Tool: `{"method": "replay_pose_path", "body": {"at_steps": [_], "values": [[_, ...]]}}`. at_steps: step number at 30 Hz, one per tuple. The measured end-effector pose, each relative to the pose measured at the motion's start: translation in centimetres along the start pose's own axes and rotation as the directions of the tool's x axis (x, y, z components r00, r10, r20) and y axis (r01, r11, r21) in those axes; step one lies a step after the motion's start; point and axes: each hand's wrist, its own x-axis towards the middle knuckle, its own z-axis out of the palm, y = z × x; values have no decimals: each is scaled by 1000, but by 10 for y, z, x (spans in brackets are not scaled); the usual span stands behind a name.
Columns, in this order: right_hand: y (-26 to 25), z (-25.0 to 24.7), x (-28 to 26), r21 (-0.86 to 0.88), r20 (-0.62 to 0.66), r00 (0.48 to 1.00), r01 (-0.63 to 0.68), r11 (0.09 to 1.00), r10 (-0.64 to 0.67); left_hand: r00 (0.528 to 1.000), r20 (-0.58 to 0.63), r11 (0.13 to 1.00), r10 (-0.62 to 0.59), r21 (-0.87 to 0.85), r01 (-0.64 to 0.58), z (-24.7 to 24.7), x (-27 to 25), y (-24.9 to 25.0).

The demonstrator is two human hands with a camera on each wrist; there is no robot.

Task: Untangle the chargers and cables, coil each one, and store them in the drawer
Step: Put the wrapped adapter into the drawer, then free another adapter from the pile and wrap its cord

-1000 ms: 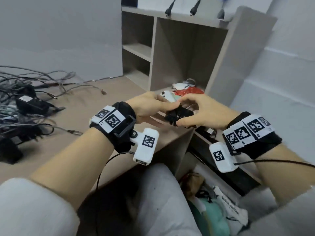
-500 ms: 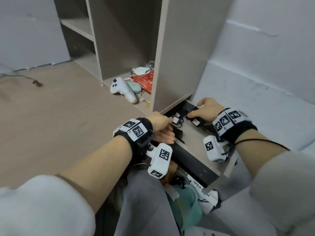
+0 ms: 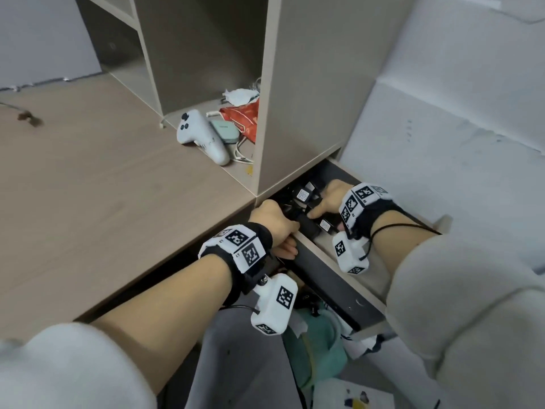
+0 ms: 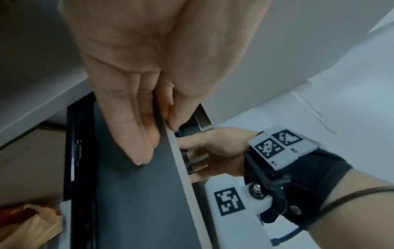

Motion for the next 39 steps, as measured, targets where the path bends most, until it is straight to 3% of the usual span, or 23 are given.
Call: {"method": "replay_pose_path", "body": {"at_steps": [5, 10, 14, 18, 22, 25, 27, 31, 35, 39], "values": [[-3, 0, -7, 49, -18, 1000, 15, 999, -14, 1000, -2, 1000, 25, -14, -25, 1, -1, -1], [19, 11, 37, 185, 37, 999, -35, 982, 29, 1000, 14, 1000, 16, -21, -16, 1, -2, 0], [-6, -7, -37, 202, -29, 999, -19, 979, 26, 1000, 21, 1000, 17, 11, -17, 0, -7, 2], [-5, -20, -61, 221, -142, 990, 14, 975, 18, 995, 98, 1000, 17, 12, -18, -11, -23, 5], [-14, -32, -91, 300, -166, 985, 84, 950, -34, 989, 91, 991, 120, -63, -115, -30, -57, 24], [-33, -37, -122, 402, -164, 981, 163, 901, -105, 969, -13, 964, 248, -100, -248, -56, -89, 42], [-53, -39, -147, 438, -164, 970, 234, 868, -179, 930, -138, 932, 341, -83, -353, -80, -109, 52], [-104, -41, -196, 428, -174, 911, 412, 805, -374, 806, -386, 872, 449, -7, -489, -133, -148, 60], [-173, -28, -238, 447, -200, 826, 556, 701, -528, 672, -546, 841, 500, 121, -528, -196, -193, 49], [-256, -7, -270, 387, -253, 702, 704, 595, -666, 595, -636, 851, 492, 207, -482, -265, -242, 21]]}}
